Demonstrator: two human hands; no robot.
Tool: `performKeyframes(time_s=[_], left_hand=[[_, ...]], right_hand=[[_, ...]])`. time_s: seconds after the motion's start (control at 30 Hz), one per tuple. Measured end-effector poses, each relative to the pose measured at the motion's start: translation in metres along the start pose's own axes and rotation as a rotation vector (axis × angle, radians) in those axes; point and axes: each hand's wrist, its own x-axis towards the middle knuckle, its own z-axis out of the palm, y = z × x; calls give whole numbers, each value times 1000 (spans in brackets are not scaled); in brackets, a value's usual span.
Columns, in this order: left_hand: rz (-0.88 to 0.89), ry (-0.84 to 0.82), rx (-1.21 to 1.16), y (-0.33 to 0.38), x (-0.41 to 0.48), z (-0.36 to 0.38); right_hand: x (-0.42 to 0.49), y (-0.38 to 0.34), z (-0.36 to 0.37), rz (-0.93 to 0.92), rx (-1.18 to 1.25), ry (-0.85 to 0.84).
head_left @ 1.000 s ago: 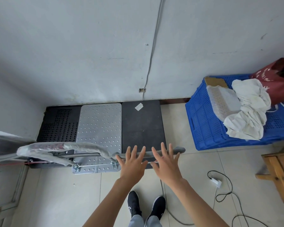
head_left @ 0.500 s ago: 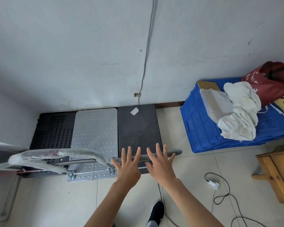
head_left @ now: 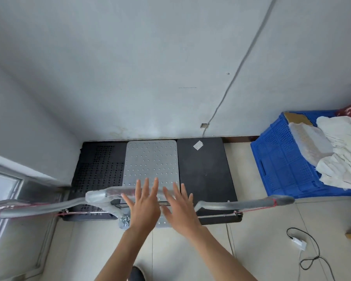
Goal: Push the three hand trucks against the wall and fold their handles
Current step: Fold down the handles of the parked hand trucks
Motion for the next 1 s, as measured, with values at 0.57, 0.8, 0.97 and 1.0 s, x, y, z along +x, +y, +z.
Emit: performKeyframes(time_s=[0.57,0.8,0.97,1.0], left_hand=[[106,-166,33,-133,53,3],[141,-210,26,-135,55,-4],[171,-235,-67,-147,45,-12],[179,-230,-105,-156,45,-16]], right_hand=[[73,-72,52,72,-138,-56],[79,-78,53,126,-182,-55],[85,-102,57,120,-217,-46],[89,-114,59,104,-223,-50]])
